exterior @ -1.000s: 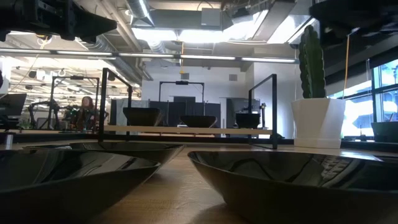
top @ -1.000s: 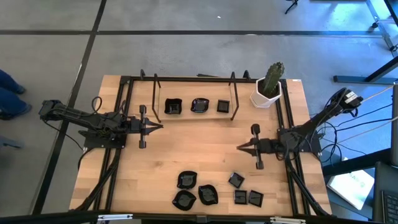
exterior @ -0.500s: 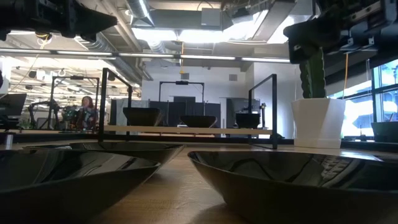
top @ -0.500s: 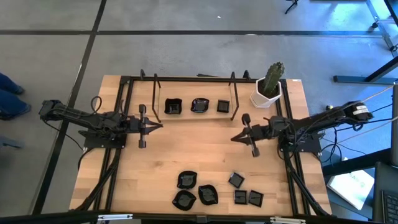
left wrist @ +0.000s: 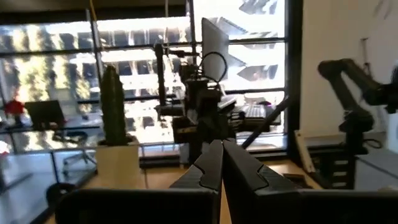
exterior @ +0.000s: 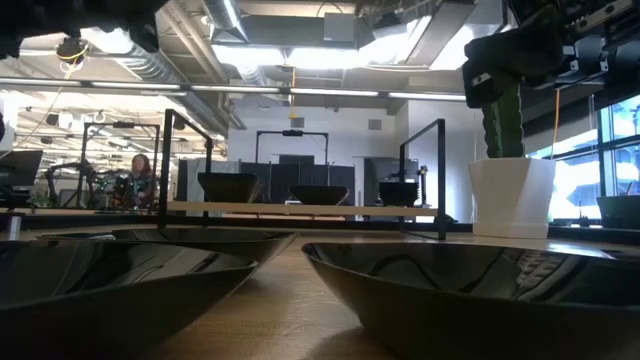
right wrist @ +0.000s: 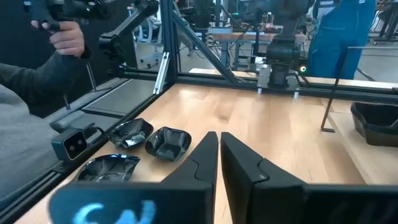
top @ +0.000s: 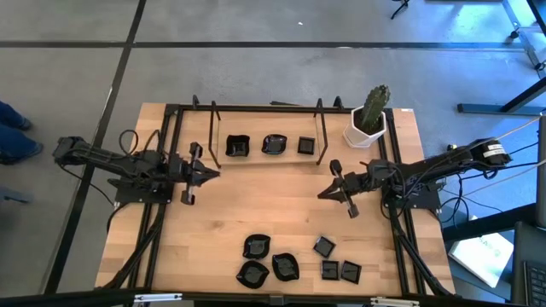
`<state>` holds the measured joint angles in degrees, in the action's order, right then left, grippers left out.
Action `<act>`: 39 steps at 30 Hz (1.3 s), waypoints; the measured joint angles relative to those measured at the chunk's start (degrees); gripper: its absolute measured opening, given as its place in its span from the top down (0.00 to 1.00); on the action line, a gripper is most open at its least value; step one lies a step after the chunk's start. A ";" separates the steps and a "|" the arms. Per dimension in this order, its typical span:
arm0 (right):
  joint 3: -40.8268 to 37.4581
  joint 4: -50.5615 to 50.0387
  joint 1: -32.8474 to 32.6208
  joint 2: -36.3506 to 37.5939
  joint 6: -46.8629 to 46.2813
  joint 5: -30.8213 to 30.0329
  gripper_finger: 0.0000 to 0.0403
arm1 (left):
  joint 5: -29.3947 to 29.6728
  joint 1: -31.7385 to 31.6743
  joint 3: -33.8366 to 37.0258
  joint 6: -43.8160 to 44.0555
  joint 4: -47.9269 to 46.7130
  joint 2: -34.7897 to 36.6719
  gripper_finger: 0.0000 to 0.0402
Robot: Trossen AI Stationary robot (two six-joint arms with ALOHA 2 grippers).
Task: Pick & Place Mini shaped plates
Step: Stack the top leaf-shaped plate on the top of the leaf-shaped plate on the shelf
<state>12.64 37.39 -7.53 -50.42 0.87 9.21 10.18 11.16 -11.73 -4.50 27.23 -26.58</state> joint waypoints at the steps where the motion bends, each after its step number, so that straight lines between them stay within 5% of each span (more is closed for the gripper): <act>1: 0.00 -0.22 0.00 -0.01 0.03 -0.02 0.94 | -0.58 0.00 -0.59 1.29 -0.87 -0.62 0.99; 9: -0.02 -0.60 0.00 -0.01 0.40 -0.05 0.95 | 0.10 2.88 -12.44 7.49 -15.40 -21.29 0.99; 23: -0.02 -4.26 -0.09 0.01 -0.45 0.01 0.96 | 6.40 8.06 -46.95 21.54 -52.77 -60.86 0.97; 31: -0.02 -4.51 -0.09 0.01 -0.60 0.01 0.96 | -2.25 9.46 -54.36 24.49 -60.65 -74.03 0.88; 39: -0.02 -4.74 -0.09 0.01 -0.91 0.01 0.96 | -0.52 8.25 -56.14 24.18 -61.86 -77.49 0.67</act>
<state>12.62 32.66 -7.62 -50.41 -0.03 9.21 9.66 19.40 -67.88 19.68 -34.63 -104.07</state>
